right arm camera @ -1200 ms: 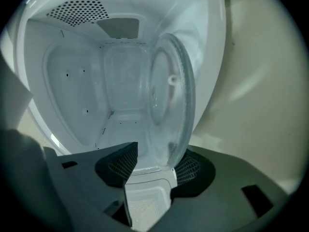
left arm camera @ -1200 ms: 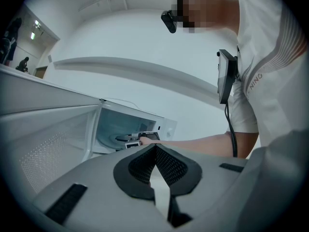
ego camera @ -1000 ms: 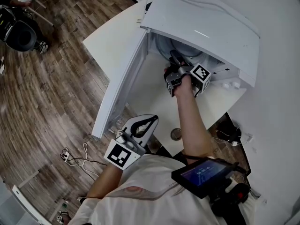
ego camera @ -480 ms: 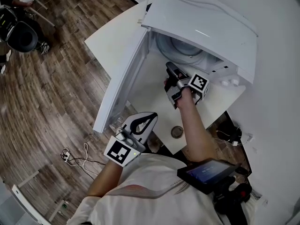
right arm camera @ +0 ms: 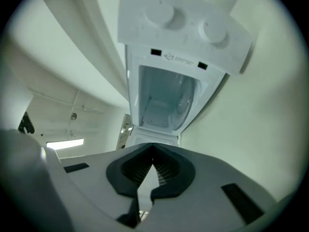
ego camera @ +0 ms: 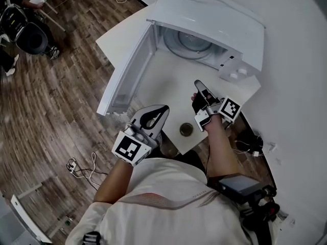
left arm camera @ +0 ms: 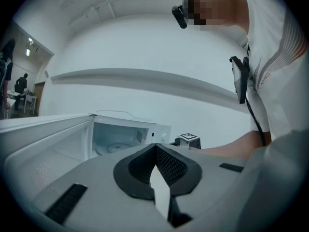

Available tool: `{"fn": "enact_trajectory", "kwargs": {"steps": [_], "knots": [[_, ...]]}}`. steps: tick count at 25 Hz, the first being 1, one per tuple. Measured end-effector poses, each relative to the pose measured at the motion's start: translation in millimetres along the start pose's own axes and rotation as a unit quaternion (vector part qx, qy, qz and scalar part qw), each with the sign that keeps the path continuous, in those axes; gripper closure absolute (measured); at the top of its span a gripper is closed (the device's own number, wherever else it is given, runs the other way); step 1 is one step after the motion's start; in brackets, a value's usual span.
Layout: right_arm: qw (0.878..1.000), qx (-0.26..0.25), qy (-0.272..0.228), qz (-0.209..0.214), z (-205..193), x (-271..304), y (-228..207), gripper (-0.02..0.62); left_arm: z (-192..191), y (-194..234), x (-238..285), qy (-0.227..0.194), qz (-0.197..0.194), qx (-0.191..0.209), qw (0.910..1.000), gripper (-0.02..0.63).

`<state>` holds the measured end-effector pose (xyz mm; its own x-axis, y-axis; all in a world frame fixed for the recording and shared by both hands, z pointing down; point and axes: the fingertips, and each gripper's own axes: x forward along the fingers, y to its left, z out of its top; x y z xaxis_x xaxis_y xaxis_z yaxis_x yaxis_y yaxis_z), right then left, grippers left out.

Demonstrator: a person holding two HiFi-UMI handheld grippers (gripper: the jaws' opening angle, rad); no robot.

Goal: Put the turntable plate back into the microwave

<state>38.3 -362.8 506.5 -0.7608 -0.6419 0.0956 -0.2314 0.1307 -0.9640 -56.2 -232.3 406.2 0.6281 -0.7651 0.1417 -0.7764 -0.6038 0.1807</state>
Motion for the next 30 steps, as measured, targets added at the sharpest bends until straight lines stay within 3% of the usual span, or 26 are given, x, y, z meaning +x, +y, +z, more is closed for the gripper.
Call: {"fn": "enact_trajectory", "kwargs": {"steps": [6,13,17,25,30], "knots": [[0.992,-0.109,-0.028,0.061,11,-91,71,0.591,20,-65,-6,-0.016,0.007,0.039,0.9991,0.595],[0.959,-0.267,-0.033,0.086,0,-176,141,0.591,39,-123,-25,-0.032,0.032,0.046,0.9979,0.595],[0.936,-0.342,-0.035,0.080,-12,-213,168,0.591,53,-154,-37,-0.035,0.033,0.051,0.9975,0.595],[0.893,-0.442,-0.043,0.070,-32,-235,193,0.591,67,-164,-35,-0.050,0.016,0.060,0.9968,0.595],[0.883,-0.464,-0.051,0.045,-48,-230,204,0.591,82,-157,-54,-0.063,0.002,0.070,0.9956,0.595]]}}
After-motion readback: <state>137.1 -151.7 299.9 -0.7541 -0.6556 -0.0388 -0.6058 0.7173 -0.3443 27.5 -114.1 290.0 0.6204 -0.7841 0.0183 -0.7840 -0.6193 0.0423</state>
